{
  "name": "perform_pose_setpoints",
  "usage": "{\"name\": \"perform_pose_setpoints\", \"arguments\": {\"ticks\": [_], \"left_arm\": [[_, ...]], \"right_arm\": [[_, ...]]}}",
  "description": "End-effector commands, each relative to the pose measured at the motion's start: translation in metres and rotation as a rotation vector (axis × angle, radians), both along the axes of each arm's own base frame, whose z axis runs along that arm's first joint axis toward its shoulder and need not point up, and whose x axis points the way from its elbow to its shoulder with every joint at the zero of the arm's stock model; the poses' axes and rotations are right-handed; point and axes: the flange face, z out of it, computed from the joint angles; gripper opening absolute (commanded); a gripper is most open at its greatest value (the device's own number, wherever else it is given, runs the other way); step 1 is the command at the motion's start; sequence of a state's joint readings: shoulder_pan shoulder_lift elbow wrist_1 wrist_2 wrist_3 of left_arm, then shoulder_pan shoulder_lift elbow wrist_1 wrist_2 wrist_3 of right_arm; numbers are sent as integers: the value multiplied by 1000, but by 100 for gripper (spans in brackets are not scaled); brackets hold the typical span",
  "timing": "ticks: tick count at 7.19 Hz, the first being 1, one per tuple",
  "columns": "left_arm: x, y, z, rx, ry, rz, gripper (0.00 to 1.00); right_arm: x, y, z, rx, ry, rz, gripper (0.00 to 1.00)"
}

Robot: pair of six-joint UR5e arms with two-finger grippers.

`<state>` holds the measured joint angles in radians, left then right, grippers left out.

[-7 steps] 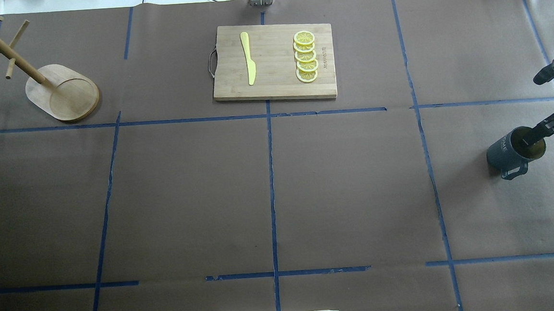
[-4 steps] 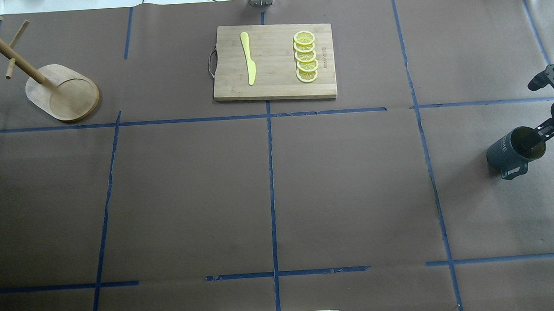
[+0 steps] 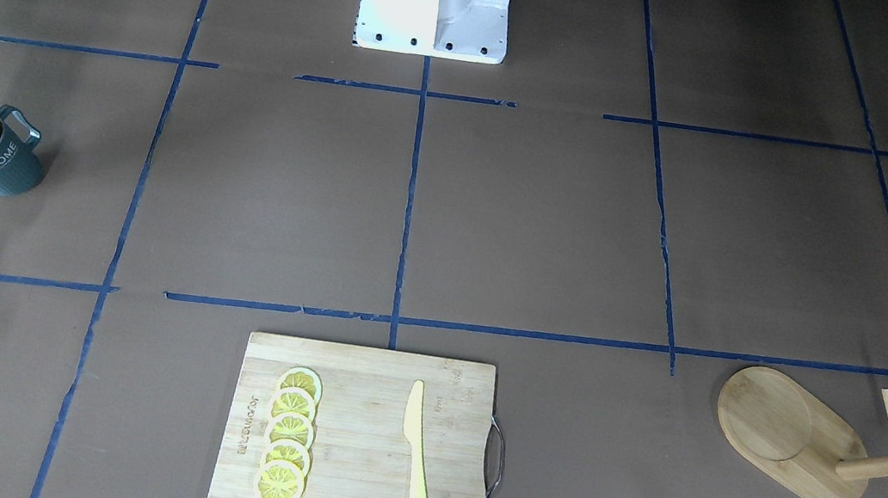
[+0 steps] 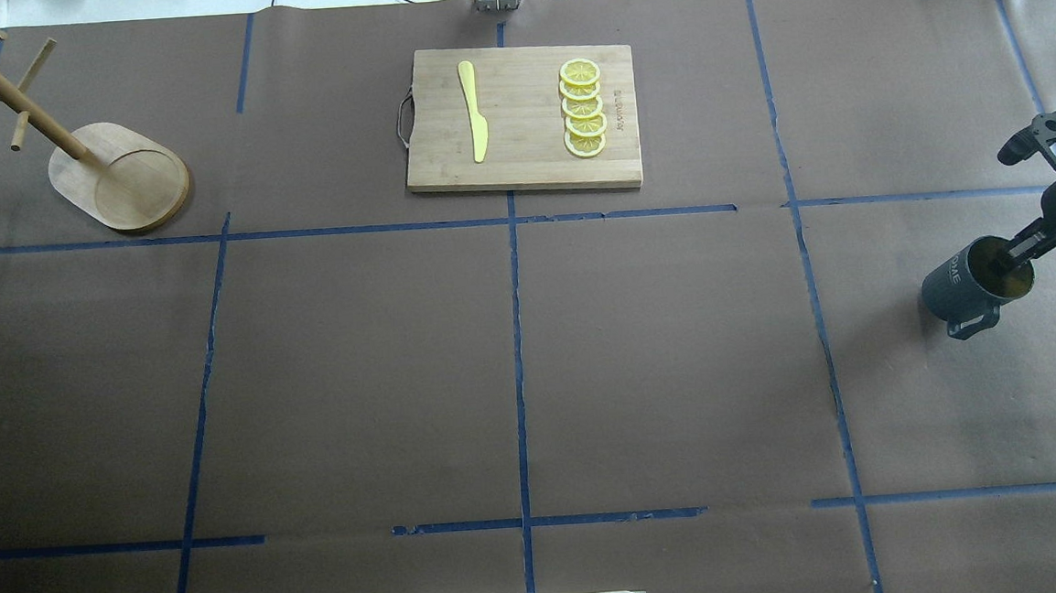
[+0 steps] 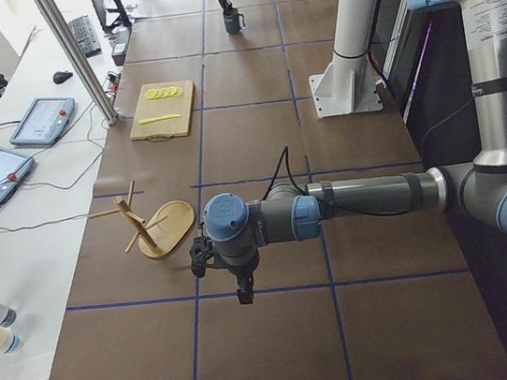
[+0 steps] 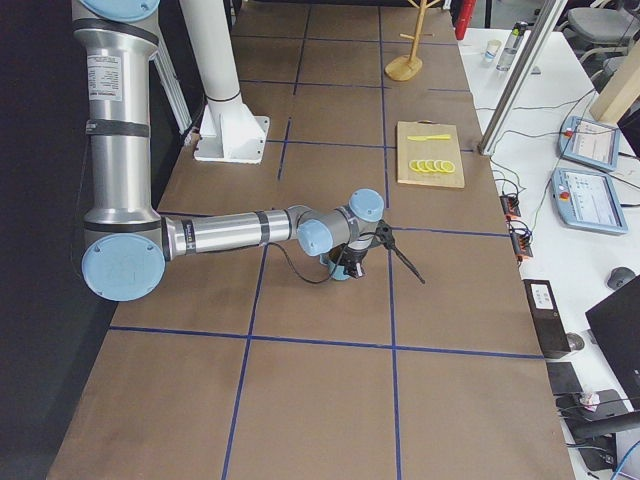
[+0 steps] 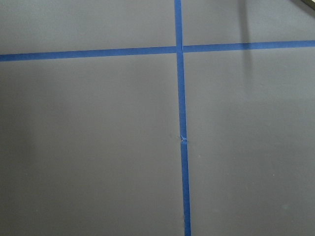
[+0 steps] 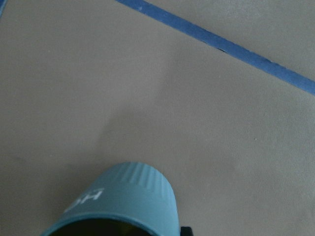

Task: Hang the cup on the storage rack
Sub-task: 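Grasp the teal mug by its rim with the right gripper and lift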

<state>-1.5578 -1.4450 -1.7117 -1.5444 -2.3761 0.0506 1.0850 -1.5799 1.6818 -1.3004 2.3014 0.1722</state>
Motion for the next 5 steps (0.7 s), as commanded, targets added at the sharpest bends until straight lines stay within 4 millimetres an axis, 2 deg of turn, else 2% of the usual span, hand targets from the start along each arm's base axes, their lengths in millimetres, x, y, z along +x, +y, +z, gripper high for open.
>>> {"name": "perform_pose_setpoints", "arguments": {"ticks": [1,2,3,4,5], "left_arm": [[0,0,1,-3,0,1,100],[0,0,1,-3,0,1,100],[0,0,1,-3,0,1,100],[0,0,0,-1,1,1,100],[1,0,0,-1,2,2,100]], "right_arm": [[-15,-29,-70,-90,-37,146,0],[-43,-43,-115,-144,-61,213,0],[-80,-48,-161,-188,-83,238,0],[-123,-47,-216,-243,-92,269,0],[-169,-38,-259,-267,-53,301,0]]}}
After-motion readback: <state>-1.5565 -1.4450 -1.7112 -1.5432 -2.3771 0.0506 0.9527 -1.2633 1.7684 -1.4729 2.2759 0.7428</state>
